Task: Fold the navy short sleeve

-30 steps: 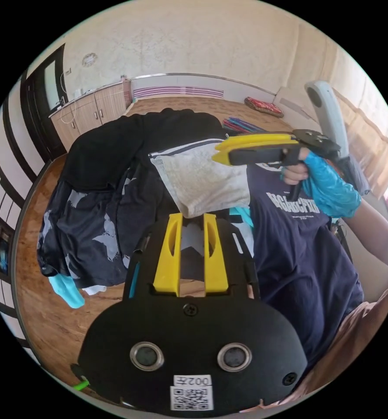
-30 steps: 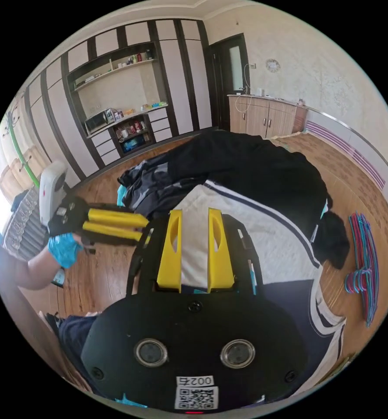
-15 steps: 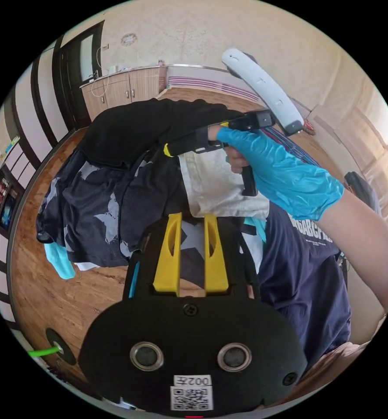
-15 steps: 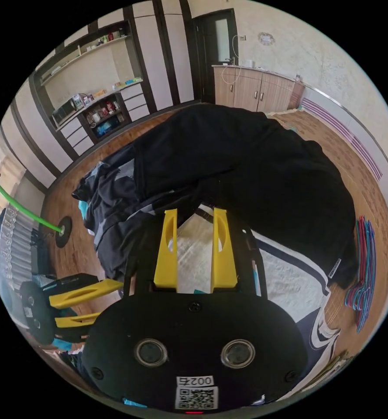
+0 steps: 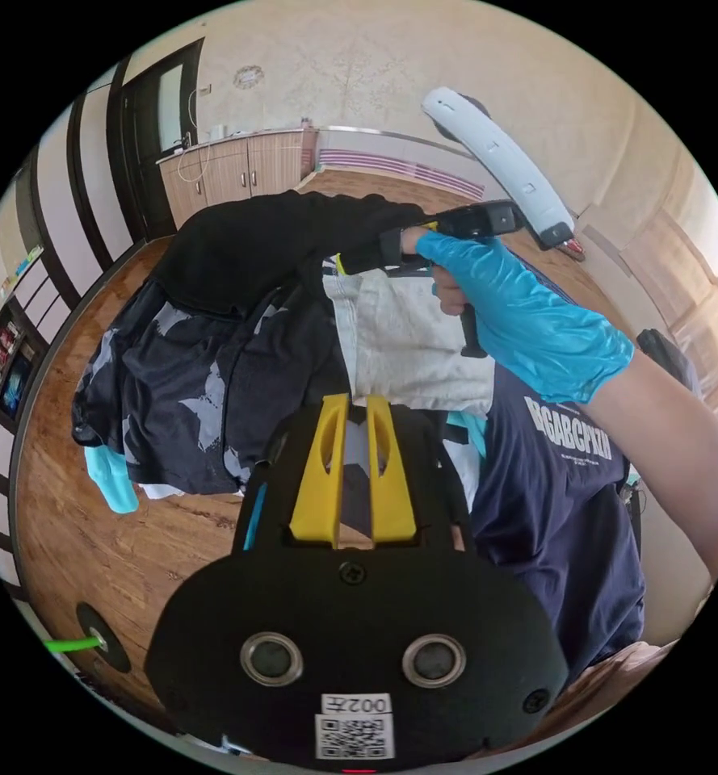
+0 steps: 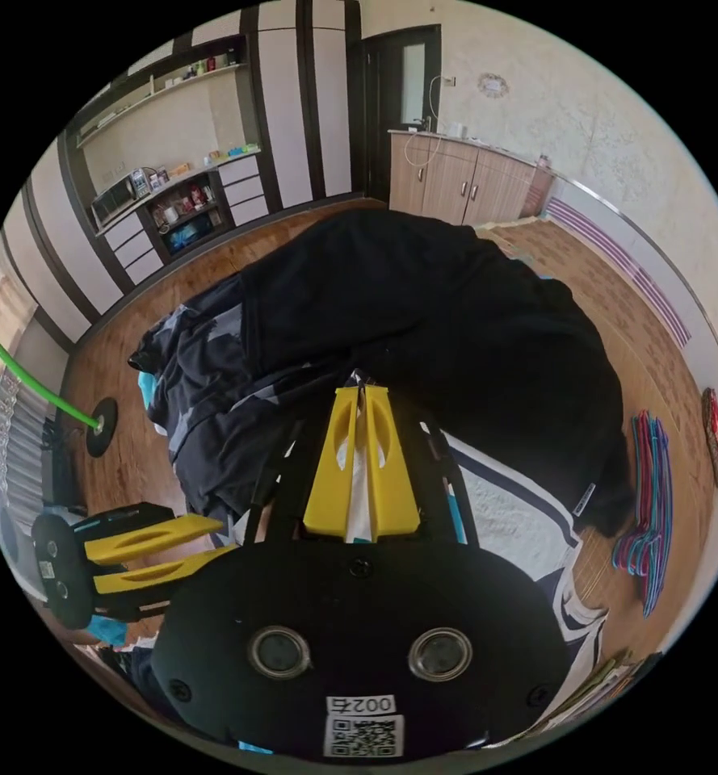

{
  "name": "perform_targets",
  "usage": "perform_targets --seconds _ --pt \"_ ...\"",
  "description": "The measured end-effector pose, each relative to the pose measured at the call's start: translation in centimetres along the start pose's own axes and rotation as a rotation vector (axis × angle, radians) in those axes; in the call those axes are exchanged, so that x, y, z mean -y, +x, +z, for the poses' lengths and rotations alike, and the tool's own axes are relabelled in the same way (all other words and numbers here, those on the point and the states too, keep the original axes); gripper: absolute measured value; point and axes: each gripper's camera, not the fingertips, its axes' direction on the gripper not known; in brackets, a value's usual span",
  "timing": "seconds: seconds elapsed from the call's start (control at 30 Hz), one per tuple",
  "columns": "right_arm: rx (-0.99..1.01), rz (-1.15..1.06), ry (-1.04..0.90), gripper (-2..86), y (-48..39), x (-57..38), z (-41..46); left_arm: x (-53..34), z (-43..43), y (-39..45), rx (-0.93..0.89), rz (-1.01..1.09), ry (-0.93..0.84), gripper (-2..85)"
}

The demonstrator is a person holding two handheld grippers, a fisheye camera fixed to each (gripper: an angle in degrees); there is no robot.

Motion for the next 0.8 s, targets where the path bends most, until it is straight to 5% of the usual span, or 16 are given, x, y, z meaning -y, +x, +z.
perform_targets --seconds 0.27,0.8 --pt "0.046 -0.016 0.098 -0.4 1.0 -0.7 -3.8 -0.1 0.3 0.7 -0.038 -0.025 0.041 11.3" --pt "0.121 -0.088 0.160 1.8 1.8 -1.6 -6.7 -2.0 -1.3 2.7 0.037 0.025 0.062 2.3"
